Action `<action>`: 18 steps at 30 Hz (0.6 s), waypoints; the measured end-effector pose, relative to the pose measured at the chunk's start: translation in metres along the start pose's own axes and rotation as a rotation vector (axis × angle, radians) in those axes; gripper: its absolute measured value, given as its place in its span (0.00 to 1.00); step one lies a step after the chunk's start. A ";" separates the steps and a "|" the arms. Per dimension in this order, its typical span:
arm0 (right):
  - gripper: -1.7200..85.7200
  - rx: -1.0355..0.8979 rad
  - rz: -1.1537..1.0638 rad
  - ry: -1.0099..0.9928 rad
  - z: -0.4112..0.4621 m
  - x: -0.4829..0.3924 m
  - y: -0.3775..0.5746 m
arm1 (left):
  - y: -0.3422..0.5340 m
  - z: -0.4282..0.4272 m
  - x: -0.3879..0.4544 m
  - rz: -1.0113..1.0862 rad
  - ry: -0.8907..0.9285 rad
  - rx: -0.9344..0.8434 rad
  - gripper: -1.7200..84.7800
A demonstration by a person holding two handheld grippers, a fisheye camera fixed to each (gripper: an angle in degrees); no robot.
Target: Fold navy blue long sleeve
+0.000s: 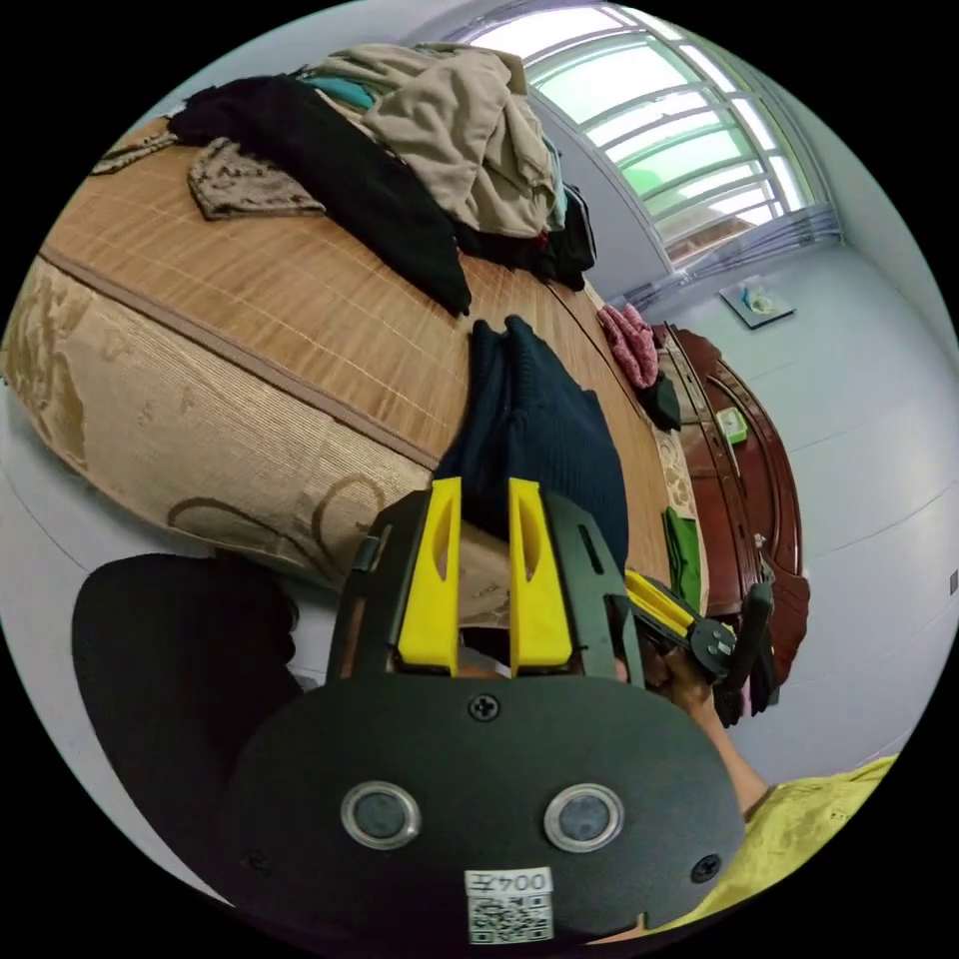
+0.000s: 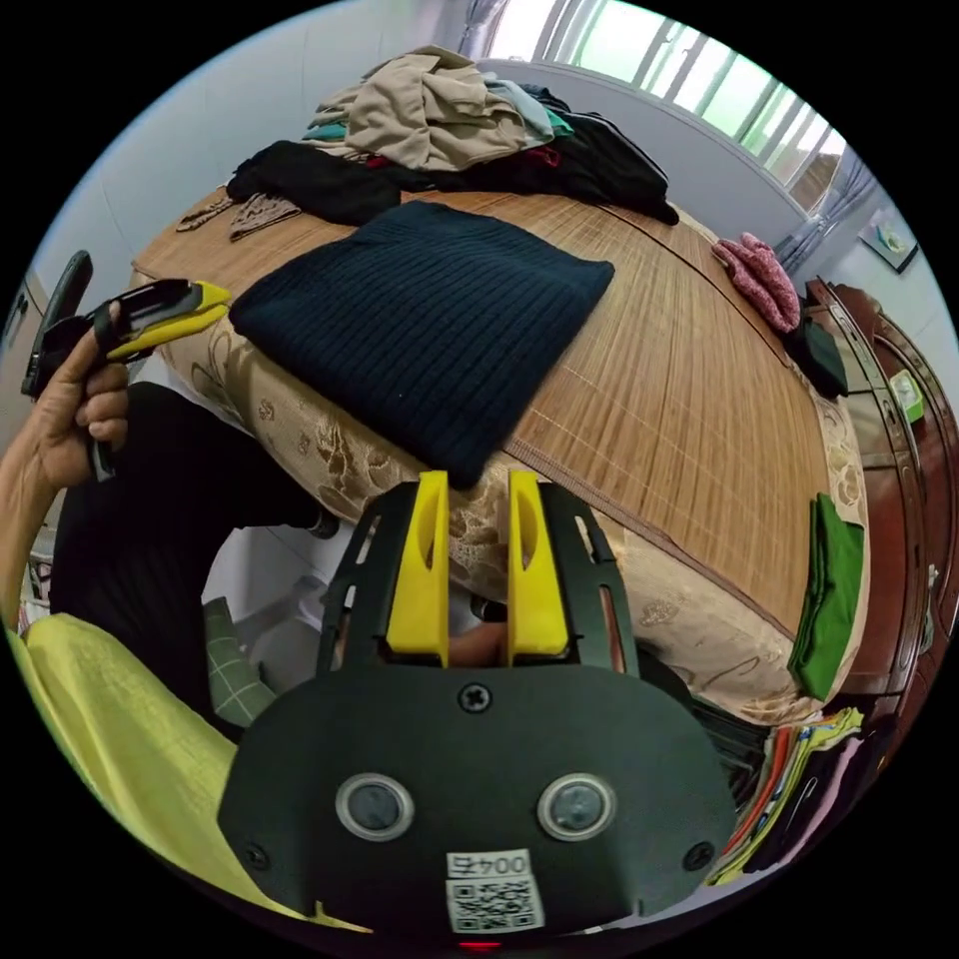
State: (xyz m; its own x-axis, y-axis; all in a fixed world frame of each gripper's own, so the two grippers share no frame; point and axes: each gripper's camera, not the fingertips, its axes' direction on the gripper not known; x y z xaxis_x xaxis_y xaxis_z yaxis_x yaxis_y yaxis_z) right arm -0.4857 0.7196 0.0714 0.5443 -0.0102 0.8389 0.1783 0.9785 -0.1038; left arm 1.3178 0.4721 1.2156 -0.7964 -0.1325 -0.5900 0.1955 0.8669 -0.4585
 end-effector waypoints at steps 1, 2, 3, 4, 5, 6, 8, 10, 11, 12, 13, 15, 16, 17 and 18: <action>0.14 -0.003 0.033 -0.020 -0.001 0.008 0.005 | 0.000 -0.007 0.004 -0.001 -0.020 0.029 0.09; 0.14 -0.005 0.055 -0.035 -0.001 0.013 0.008 | 0.000 -0.019 0.014 0.015 -0.059 0.085 0.09; 0.14 -0.004 0.106 -0.074 -0.001 0.023 0.012 | -0.001 -0.028 0.027 0.044 -0.097 0.132 0.08; 0.14 0.014 0.157 -0.114 -0.003 0.033 0.016 | -0.002 -0.030 0.036 0.070 -0.107 0.146 0.07; 0.14 0.028 0.182 -0.134 -0.004 0.038 0.018 | -0.007 -0.029 0.055 0.137 -0.116 0.156 0.06; 0.14 0.062 0.218 -0.168 -0.007 0.045 0.018 | -0.013 -0.021 0.078 0.224 -0.125 0.140 0.06; 0.14 0.111 0.243 -0.207 -0.011 0.053 0.013 | -0.022 -0.001 0.112 0.359 -0.158 0.093 0.05; 0.14 0.140 0.232 -0.235 -0.013 0.057 -0.001 | -0.031 0.027 0.144 0.477 -0.214 0.034 0.04; 0.14 0.142 0.229 -0.238 -0.013 0.058 -0.006 | -0.036 0.047 0.161 0.532 -0.264 0.007 0.03; 0.14 0.146 0.224 -0.245 -0.011 0.059 -0.014 | -0.041 0.065 0.174 0.572 -0.304 -0.015 0.03; 0.13 0.147 0.215 -0.247 -0.009 0.060 -0.023 | -0.044 0.074 0.179 0.590 -0.321 -0.028 0.03; 0.13 0.136 0.205 -0.240 -0.002 0.062 -0.034 | -0.053 0.106 0.192 0.624 -0.394 -0.080 0.02; 0.13 0.105 0.190 -0.236 0.006 0.063 -0.040 | -0.055 0.113 0.192 0.627 -0.415 -0.094 0.02; 0.13 0.089 0.183 -0.231 0.011 0.063 -0.042 | -0.058 0.126 0.191 0.635 -0.463 -0.133 0.02; 0.13 0.075 0.153 -0.230 0.018 0.064 -0.044 | -0.060 0.133 0.187 0.652 -0.466 -0.140 0.02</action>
State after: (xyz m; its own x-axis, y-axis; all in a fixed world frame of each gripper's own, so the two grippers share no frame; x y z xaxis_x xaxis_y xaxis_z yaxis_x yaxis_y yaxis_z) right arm -0.4734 0.6794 0.1399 0.3579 0.1774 0.9167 0.0425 0.9777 -0.2058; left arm 1.2330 0.3316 1.0445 -0.2207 0.2601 -0.9400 0.4400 0.8867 0.1421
